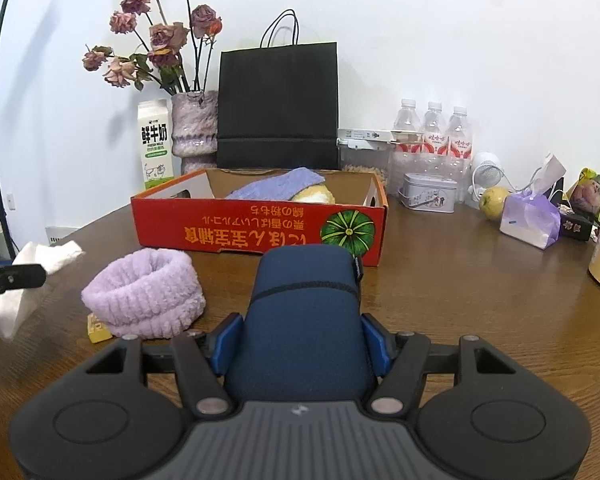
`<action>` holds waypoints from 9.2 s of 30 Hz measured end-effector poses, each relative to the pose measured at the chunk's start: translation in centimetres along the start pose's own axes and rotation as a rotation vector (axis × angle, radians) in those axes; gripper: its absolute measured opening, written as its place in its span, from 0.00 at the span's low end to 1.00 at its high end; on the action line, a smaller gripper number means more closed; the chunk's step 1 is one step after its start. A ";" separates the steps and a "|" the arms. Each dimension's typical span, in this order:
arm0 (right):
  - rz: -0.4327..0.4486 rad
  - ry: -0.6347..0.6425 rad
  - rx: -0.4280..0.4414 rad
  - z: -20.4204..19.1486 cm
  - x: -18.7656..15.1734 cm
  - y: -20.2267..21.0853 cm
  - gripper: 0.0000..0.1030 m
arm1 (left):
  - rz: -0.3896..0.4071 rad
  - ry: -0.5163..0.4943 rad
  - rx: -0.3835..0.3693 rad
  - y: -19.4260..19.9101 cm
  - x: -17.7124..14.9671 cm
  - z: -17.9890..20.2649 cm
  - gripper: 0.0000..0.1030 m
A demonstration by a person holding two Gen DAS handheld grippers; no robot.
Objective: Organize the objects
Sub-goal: 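Lift the white cloth and navy case with both grippers over the red box, then open both grippers to drop the cloth and case into the box, then withdraw both tools from the box toward the remaining table items, then grasp the lilac fluffy headband with the right gripper, then grasp the small beige block with the left gripper while right holds the headband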
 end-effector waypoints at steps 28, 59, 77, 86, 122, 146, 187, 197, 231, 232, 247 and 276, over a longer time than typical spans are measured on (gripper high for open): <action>0.083 -0.044 0.048 -1.2 4.4 -1.6 0.60 | 0.065 -0.008 -0.020 -3.3 7.4 3.3 0.43; 0.165 -0.071 0.073 -1.3 12.8 -10.4 0.60 | 0.064 0.098 0.027 -13.7 14.9 3.3 0.43; 0.139 -0.087 0.077 -0.8 15.1 -16.0 0.60 | 0.032 0.104 0.021 -19.5 17.0 2.8 0.43; 0.120 -0.076 0.083 -0.8 15.7 -18.6 0.60 | 0.008 0.100 0.014 -21.9 17.4 2.1 0.43; 0.070 -0.094 0.042 0.3 16.2 -21.4 1.00 | -0.044 0.113 0.039 -24.5 16.9 1.7 1.00; 0.099 -0.052 0.065 0.2 13.1 -14.8 1.00 | 0.042 0.110 0.010 -16.4 14.1 0.9 1.00; 0.126 0.018 0.151 -5.0 2.9 -1.1 1.00 | 0.049 0.119 0.141 -2.7 1.5 -4.5 1.00; -0.026 0.100 0.227 -8.3 2.0 -3.1 1.00 | 0.037 0.149 0.128 -2.2 0.9 -5.5 1.00; 0.038 0.047 0.189 -5.3 3.6 -4.3 0.27 | -0.056 0.159 0.123 -4.1 0.3 -5.5 1.00; 0.045 0.048 0.185 -5.0 3.5 -4.1 0.27 | -0.059 0.156 0.125 -4.1 0.3 -5.4 1.00; 0.106 0.047 0.125 -0.2 2.8 -1.1 0.27 | -0.130 0.053 0.127 -4.9 -0.4 -3.2 1.00; 0.118 0.064 0.135 0.1 2.2 -0.2 0.28 | -0.265 -0.061 -0.028 -7.5 -0.9 3.6 0.70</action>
Point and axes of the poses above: each gripper's, at about its wrist camera, not at the fingertips, and y roughly against the way its jaws point, z to its right, x to its top, the point moved 2 cm from there along -y, roughly the way its jaws point, and after that the axes turned 7 degrees about -y, right-handed, at the moved point
